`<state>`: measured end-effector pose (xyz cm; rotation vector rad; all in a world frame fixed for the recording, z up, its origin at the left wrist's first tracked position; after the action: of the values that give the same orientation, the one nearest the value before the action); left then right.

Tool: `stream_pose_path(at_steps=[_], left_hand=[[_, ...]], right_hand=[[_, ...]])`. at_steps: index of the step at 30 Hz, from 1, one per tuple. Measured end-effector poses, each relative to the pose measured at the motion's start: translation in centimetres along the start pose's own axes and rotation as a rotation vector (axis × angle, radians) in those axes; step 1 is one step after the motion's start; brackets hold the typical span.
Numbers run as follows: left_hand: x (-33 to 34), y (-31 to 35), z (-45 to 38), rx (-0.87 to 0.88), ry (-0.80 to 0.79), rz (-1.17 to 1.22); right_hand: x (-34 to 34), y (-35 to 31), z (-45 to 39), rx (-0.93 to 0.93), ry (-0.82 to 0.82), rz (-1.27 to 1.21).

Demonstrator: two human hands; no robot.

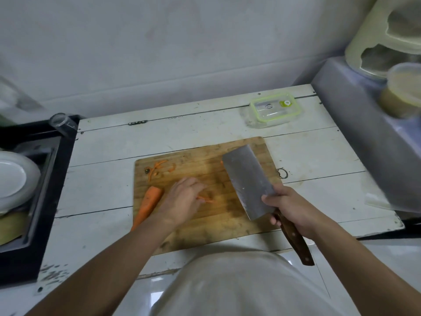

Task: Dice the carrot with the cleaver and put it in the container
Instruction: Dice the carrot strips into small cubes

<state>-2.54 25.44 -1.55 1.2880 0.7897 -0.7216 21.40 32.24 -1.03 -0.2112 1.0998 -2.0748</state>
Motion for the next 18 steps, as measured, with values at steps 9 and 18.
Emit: stream_pose_path(at_steps=[9, 18], left_hand=[[-1.5, -5.3, 7.8, -0.430, 0.214, -0.036], [-0.5, -3.0, 6.2, -0.246, 0.012, -0.272]], right_hand=[[1.3, -1.0, -0.1, -0.021, 0.100, 0.167], [0.9, -1.7, -0.4, -0.005, 0.093, 0.224]])
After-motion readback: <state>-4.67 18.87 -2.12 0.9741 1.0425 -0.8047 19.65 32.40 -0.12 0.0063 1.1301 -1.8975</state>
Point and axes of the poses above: each hand's wrist, its own z-axis away from the middle knuckle, its own x-axis out of the palm, y = z × x, the point moved 10 cm from there along -z, towards the middle knuckle, and after that the axes turned 11 degrees about z, right-handed, at the moved point
